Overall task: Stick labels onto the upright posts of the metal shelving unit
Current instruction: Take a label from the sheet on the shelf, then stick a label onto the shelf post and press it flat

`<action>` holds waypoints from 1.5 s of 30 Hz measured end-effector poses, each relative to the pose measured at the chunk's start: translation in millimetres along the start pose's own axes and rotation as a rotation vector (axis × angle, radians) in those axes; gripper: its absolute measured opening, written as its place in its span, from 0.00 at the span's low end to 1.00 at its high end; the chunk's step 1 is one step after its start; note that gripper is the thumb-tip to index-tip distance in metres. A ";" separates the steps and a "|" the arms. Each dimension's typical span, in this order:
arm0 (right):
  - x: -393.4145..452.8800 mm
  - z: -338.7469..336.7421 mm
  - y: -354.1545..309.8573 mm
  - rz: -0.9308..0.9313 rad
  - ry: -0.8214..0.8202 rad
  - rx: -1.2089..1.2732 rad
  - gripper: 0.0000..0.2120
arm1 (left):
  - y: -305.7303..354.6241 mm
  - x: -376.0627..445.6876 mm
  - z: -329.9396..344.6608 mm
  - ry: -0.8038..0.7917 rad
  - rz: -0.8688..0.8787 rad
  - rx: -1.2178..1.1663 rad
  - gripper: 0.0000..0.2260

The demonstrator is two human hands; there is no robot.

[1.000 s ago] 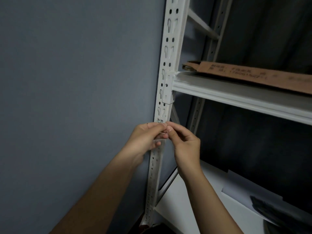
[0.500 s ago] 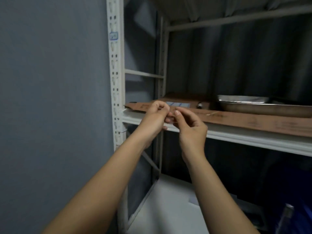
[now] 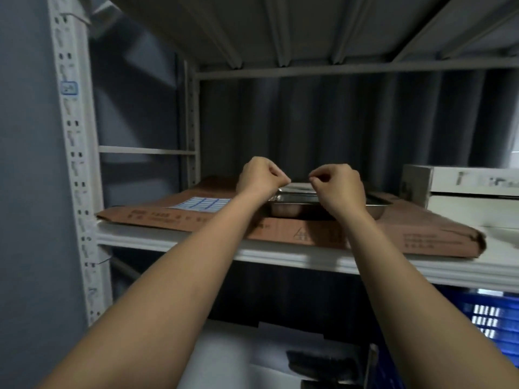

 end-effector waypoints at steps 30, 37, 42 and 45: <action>-4.0 21.3 -35.9 -0.045 -0.082 0.067 0.07 | -4.5 -1.7 -14.2 -0.109 0.194 0.044 0.04; -81.1 68.7 -100.8 -0.048 -0.022 0.607 0.05 | -68.1 -30.2 -104.3 0.212 0.147 -0.002 0.07; -159.1 140.4 -152.7 -0.171 -0.197 0.670 0.08 | -158.8 -70.8 -190.4 0.424 0.101 0.007 0.06; -205.5 194.0 -171.8 -0.215 -0.317 0.641 0.09 | -220.7 -95.4 -227.5 0.502 -0.021 0.058 0.07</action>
Point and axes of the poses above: each hand's wrist, its own x-axis towards the middle knuckle, its own z-axis out of the palm, y = z × x, the point moved 5 cm from there along x, towards the middle knuckle, and after that the axes turned 7 degrees about y, right-handed, at the moved point
